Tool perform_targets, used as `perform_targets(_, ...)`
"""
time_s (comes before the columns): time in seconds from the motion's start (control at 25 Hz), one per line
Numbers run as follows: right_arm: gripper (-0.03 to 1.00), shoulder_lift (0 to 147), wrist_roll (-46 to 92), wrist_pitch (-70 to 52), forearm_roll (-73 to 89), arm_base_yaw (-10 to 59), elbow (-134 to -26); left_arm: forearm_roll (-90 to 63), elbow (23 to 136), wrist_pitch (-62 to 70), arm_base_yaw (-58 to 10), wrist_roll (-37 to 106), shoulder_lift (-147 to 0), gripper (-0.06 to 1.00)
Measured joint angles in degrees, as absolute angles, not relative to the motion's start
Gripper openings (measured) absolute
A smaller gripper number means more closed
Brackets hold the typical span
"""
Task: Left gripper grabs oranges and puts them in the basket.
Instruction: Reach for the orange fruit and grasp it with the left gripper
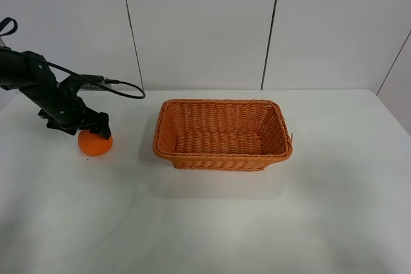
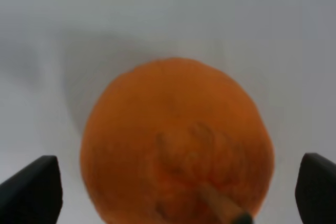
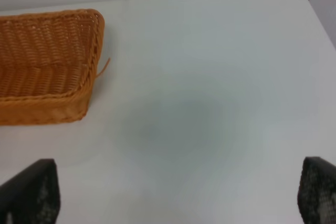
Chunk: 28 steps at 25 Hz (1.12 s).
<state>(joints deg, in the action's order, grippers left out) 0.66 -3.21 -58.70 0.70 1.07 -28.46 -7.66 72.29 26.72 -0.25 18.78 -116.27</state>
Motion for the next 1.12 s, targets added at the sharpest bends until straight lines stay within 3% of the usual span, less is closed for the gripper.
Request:
perform_targets(0.2,0.69,0.7,-3.2,-58.7,0.7,1.1,-28.5,-7.7,72.3,26.7,-0.2,18.8,-117.3,0.98)
perform_targets(0.32,0.69,0.7,-3.2,-58.7,0.7,1.1,-28.5,-7.7,72.3,26.7,-0.2,18.8,-117.4,0.9)
perform_targets(0.44,0.69,0.7,-3.2,-58.7,0.7,1.1,-28.5,-7.7,72.3,26.5,-0.2,18.8,-117.4,0.71)
perform_targets(0.6,0.69,0.7,-3.2,-58.7,0.7,1.1,-28.5,-7.7,72.5,26.5,-0.2,18.8,-117.4,0.27)
perform_targets(0.68,0.69,0.7,-3.2,-58.7,0.7,1.1,-28.5,-7.7,72.5,26.6,-0.2,18.8,-117.4,0.15)
perform_targets(1.12,0.69,0.7,-3.2,-58.7,0.7,1.1,-28.5,-9.0,72.6,30.2,-0.3,18.8,-114.4,0.14)
